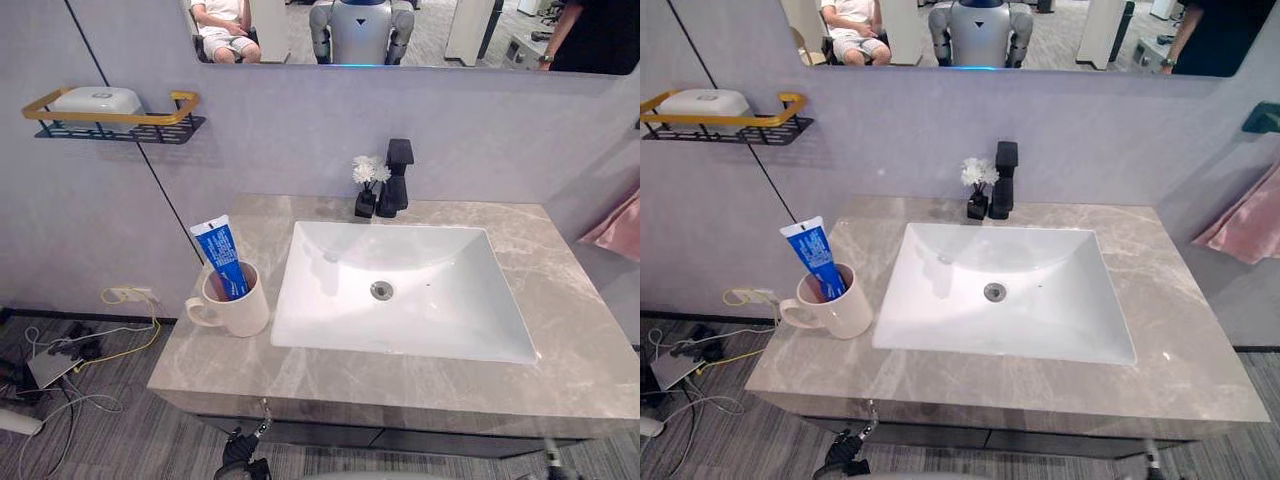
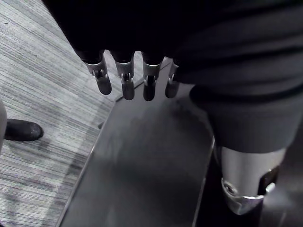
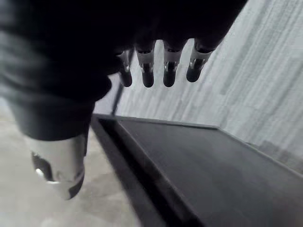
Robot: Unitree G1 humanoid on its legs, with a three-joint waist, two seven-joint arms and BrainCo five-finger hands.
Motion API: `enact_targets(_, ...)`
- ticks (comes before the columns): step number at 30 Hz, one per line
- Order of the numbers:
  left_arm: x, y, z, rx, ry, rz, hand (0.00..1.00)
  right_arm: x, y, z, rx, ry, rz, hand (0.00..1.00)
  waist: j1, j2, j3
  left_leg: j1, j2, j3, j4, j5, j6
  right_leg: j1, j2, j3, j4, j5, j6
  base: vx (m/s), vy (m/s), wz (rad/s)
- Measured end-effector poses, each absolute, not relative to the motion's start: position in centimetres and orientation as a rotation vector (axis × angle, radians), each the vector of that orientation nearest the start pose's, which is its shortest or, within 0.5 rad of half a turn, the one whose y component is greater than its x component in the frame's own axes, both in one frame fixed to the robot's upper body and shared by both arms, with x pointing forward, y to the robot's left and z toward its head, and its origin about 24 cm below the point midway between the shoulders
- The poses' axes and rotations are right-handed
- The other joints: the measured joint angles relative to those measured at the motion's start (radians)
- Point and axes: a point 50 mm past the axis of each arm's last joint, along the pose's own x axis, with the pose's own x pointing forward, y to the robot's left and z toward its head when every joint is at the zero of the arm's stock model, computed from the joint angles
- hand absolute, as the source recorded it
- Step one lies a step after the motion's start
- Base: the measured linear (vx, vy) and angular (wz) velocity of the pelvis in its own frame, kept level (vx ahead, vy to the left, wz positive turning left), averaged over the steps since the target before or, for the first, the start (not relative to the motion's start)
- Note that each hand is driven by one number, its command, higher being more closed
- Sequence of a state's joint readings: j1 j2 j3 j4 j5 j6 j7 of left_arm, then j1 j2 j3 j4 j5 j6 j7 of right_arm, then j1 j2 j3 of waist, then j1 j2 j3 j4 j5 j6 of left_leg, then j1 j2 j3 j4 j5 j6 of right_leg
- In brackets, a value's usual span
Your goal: Organize washtable
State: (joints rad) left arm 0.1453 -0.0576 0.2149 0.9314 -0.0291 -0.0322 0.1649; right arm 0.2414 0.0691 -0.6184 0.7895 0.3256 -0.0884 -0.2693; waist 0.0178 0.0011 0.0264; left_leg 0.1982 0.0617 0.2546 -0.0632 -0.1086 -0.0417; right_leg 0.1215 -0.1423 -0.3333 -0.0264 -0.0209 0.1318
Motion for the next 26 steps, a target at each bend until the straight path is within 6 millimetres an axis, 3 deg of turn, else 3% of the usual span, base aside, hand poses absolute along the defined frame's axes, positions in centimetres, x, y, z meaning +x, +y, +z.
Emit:
enact_targets(8,8.7,18.2,-16.1,-0.047,1.086,0.360,0.00,3.3,-20.3,-16.7,0.460,1.112,-0.860,0.00,-0.003,-0.020,0.031,0.013,-0.013,-0.042,-0.003,0.000,0.000,0.035,0.001,-0.026,-0.032,0.006,0.007,0.02,-0.029,0.10)
enact_targets(12,9.2,18.7,-16.0,-0.034,1.074,0.338,0.00,4.1,-19.9,-16.9,0.465,1.121,-0.819,0.00,-0.003,-0.030,0.052,0.019,-0.019,-0.056,-0.001,0.000,0.000,0.049,-0.003,-0.033,-0.038,0.009,0.009,-0.02,-0.029,0.07)
enact_targets(13,9.3,18.9,-16.0,-0.029,1.074,0.337,0.00,4.2,-19.8,-17.0,0.460,1.129,-0.806,0.00,-0.003,-0.044,0.062,0.018,-0.023,-0.062,-0.001,0.000,0.001,0.050,-0.005,-0.040,-0.048,0.013,0.011,-0.05,-0.018,0.10)
enact_targets(26,9.7,19.1,-15.9,-0.023,1.066,0.335,0.00,4.7,-20.0,-17.1,0.433,1.149,-0.753,0.00,-0.004,-0.041,0.086,0.007,-0.045,-0.096,0.010,0.000,0.002,0.067,-0.023,-0.068,-0.069,0.024,0.013,-0.02,-0.021,0.06)
